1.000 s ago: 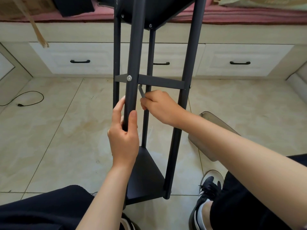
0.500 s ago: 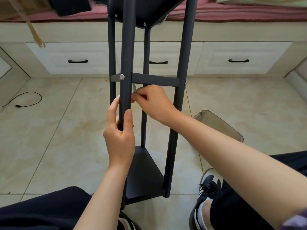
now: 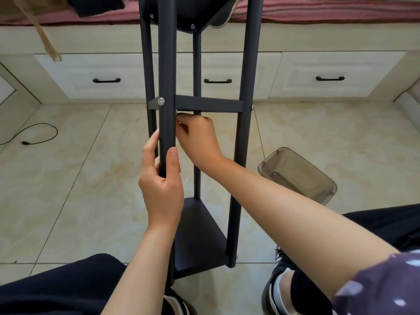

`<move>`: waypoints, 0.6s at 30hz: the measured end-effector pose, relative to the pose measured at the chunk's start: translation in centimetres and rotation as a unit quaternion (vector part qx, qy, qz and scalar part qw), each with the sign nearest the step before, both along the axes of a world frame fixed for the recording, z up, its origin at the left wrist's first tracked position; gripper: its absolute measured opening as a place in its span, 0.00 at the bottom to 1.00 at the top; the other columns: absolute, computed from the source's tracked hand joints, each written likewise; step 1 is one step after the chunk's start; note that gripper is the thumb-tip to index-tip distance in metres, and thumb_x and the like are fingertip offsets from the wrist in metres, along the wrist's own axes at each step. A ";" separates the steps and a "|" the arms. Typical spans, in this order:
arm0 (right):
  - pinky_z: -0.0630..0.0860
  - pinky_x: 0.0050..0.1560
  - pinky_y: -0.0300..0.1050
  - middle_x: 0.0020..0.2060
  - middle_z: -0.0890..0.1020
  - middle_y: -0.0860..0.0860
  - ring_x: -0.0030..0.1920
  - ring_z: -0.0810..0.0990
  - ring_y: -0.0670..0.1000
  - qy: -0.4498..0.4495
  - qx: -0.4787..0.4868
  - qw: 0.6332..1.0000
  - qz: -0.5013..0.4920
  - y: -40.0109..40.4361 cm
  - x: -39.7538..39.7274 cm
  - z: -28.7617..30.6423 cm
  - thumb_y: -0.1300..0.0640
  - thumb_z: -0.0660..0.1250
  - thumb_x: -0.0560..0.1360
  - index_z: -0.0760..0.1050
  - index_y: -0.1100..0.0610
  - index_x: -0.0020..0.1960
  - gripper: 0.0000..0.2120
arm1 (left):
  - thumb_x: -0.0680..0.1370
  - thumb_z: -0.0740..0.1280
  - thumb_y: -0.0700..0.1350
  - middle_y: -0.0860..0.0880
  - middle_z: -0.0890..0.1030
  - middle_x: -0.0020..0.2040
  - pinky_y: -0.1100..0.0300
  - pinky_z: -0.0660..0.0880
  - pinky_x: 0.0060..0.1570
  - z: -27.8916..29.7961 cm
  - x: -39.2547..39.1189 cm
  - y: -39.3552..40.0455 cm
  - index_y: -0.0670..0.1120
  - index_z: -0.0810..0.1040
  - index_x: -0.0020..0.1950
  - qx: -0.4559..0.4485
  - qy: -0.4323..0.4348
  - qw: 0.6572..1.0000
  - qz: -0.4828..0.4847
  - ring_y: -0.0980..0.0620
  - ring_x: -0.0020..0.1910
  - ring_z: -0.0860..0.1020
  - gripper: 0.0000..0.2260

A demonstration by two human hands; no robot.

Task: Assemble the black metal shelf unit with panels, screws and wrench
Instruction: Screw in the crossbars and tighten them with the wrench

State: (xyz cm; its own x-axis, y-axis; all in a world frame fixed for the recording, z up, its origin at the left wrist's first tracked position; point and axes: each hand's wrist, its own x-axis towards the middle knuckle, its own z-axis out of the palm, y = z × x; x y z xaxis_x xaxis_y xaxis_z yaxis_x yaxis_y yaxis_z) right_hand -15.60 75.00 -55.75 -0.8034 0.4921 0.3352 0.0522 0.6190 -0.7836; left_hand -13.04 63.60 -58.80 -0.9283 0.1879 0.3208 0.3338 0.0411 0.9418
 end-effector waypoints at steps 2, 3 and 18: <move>0.78 0.39 0.47 0.29 0.79 0.49 0.31 0.77 0.51 0.006 -0.008 1.000 0.004 -0.2 -0.3 -0.2 0.58 0.64 0.80 0.77 0.57 0.38 0.13 | 0.81 0.63 0.56 0.53 0.72 0.30 0.55 0.68 0.29 -0.1 0.0 0.0 0.72 0.71 0.65 0.001 0.000 1.000 0.001 0.53 0.30 0.69 0.15; 0.79 0.41 0.49 0.32 0.81 0.53 0.33 0.79 0.53 0.010 -0.010 1.000 0.006 -0.2 -0.4 -0.3 0.58 0.64 0.80 0.79 0.59 0.40 0.12 | 0.81 0.63 0.56 0.53 0.72 0.30 0.55 0.68 0.30 -0.1 -0.1 0.0 0.72 0.71 0.65 0.002 0.000 1.000 0.002 0.53 0.30 0.69 0.15; 0.72 0.37 0.39 0.31 0.75 0.42 0.30 0.73 0.43 -0.087 -0.015 0.994 0.062 1.1 0.4 -0.7 0.56 0.60 0.82 0.79 0.57 0.45 0.12 | 0.80 0.63 0.58 0.52 0.73 0.31 0.55 0.68 0.29 0.2 -0.3 -0.3 0.73 0.71 0.64 0.010 -0.004 1.000 0.006 0.52 0.29 0.69 0.14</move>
